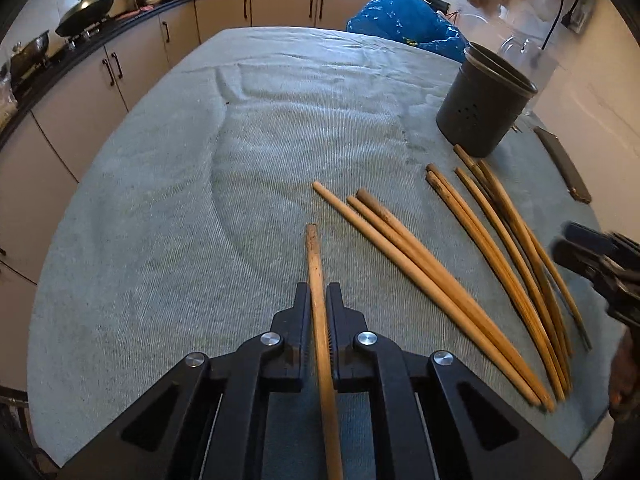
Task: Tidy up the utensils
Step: 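Close the right tool on another chopstick while the left tool holds its chopstick, then lift both held chopsticks and carry them over the dark grey holder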
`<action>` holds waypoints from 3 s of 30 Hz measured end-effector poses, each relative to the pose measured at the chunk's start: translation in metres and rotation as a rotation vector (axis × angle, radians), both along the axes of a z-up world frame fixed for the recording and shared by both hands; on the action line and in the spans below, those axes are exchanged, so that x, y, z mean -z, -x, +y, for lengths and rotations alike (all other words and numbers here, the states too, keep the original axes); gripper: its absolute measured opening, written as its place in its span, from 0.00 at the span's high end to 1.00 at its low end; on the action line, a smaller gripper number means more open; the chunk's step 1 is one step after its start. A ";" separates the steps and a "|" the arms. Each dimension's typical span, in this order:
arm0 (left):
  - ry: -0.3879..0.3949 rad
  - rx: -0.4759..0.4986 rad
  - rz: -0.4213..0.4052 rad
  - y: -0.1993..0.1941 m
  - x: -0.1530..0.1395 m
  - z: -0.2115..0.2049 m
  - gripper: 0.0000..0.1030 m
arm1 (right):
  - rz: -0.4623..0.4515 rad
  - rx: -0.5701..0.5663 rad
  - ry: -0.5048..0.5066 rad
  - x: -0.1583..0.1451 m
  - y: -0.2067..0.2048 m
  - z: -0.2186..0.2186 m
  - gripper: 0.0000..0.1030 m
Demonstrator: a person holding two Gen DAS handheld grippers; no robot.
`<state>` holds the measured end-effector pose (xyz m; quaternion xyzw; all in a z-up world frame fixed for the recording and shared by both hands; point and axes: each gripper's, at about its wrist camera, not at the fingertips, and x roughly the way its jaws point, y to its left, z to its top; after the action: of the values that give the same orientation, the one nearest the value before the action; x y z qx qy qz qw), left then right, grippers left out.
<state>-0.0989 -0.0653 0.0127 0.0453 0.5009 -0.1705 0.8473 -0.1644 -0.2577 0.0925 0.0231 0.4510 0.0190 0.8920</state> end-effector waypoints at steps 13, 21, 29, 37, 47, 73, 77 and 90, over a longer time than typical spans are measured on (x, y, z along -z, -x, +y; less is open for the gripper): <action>-0.021 0.029 0.051 -0.026 0.002 -0.010 0.93 | 0.121 -0.010 0.058 0.017 -0.074 0.022 0.77; -0.064 0.068 0.045 -0.037 0.002 -0.020 0.92 | 0.170 0.003 0.046 0.020 -0.091 0.020 0.88; 0.013 0.026 -0.011 -0.023 -0.014 -0.005 0.94 | 0.077 0.028 -0.029 -0.007 -0.065 0.010 0.92; 0.113 0.023 -0.147 0.015 -0.063 0.010 0.93 | -0.030 0.012 -0.101 -0.043 -0.024 0.010 0.92; 0.130 0.038 -0.203 0.037 -0.081 0.003 0.93 | 0.015 0.059 -0.150 -0.021 -0.019 0.003 0.92; 0.172 0.048 -0.199 0.047 -0.085 0.001 0.93 | 0.035 0.114 -0.156 -0.009 -0.016 -0.021 0.93; 0.226 0.052 -0.235 0.050 -0.104 0.003 0.93 | -0.050 0.067 -0.144 -0.042 -0.002 -0.010 0.93; 0.388 0.121 -0.469 0.029 -0.210 -0.032 0.93 | -0.378 0.056 -0.210 -0.164 0.001 -0.010 0.93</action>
<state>-0.1281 -0.0977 0.2229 -0.0493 0.2465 -0.2977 0.9210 -0.1658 -0.2681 0.2568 0.1246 0.2705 0.0450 0.9536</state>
